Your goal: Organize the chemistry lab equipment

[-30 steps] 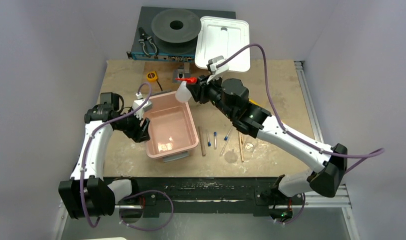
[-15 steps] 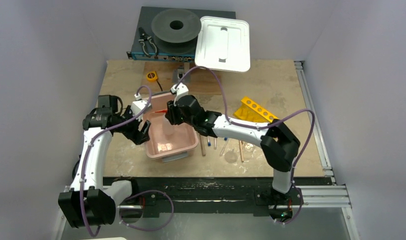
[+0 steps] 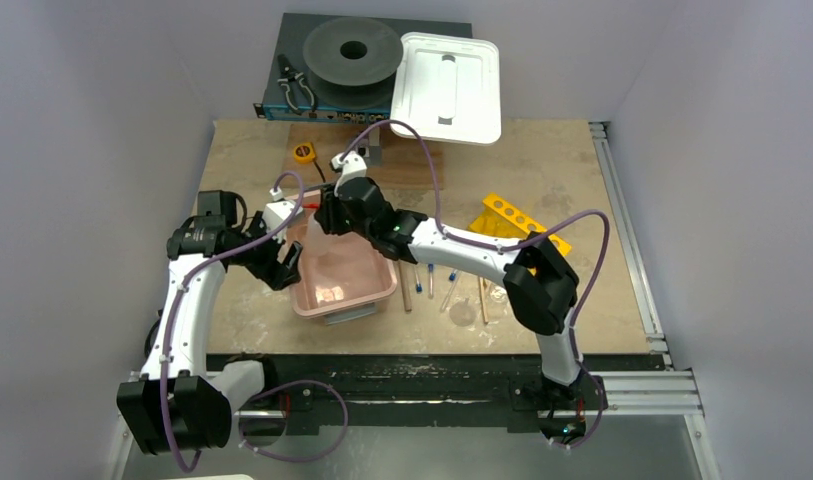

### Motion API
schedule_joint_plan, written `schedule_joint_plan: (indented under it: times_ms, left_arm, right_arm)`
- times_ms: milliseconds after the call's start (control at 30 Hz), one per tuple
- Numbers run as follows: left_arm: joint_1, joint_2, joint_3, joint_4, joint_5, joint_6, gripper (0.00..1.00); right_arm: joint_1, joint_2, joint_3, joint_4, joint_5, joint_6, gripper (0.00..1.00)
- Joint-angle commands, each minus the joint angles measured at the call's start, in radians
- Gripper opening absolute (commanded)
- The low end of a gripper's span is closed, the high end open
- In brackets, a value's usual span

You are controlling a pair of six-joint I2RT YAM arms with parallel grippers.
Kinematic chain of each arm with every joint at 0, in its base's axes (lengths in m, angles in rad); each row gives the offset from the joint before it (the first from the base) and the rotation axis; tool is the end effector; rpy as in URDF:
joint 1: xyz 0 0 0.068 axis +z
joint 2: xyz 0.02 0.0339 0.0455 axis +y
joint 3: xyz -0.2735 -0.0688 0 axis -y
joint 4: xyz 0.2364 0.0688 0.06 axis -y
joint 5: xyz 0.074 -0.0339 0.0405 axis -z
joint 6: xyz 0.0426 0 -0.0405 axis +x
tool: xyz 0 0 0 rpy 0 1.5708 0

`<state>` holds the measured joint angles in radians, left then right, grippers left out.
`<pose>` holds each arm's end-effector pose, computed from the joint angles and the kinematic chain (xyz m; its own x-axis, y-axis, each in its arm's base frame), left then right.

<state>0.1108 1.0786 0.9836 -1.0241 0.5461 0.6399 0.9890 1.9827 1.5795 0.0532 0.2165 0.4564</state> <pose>0.1813 -0.0021 0.2925 -0.6392 0.4423 -0.6291 0.6389 0.7608 -0.1142 0.2709 0.3952 0.2869 -0.4799 0.0537 -0.8757 -0.5499 0.7594 0.3479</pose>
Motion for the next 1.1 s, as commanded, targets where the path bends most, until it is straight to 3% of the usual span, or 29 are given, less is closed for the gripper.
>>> schedule_joint_plan:
  times_ms: [0,100,367,533,733,900,1067]
  left_arm:
    - [0.003,-0.002,0.000,0.027,0.017,0.008,0.78]
    - [0.005,-0.004,0.000,0.028,0.010,0.009,0.79]
    - [0.005,-0.002,0.011,0.024,-0.001,0.007,0.79]
    - [0.005,0.005,0.011,0.027,-0.008,0.007,0.80]
    - [0.006,0.008,0.024,0.025,-0.010,0.013,0.79]
    - [0.006,0.024,0.075,-0.001,-0.009,-0.003,0.79]
    - [0.005,0.045,0.133,-0.034,-0.005,-0.026,0.84]
  right_arm:
    - [-0.002,0.013,0.091,-0.049,0.059,-0.013,0.37]
    - [-0.002,0.011,0.122,-0.115,0.102,-0.030,0.53]
    - [-0.008,-0.135,0.116,-0.205,0.214,-0.087,0.55]
    - [-0.032,-0.361,-0.069,-0.330,0.326,-0.055,0.54]
    - [-0.094,-0.647,-0.332,-0.599,0.434,0.120,0.51]
    - [-0.154,-0.847,-0.515,-0.748,0.406,0.243,0.47]
    - [-0.193,-0.912,-0.641,-0.825,0.353,0.324,0.47]
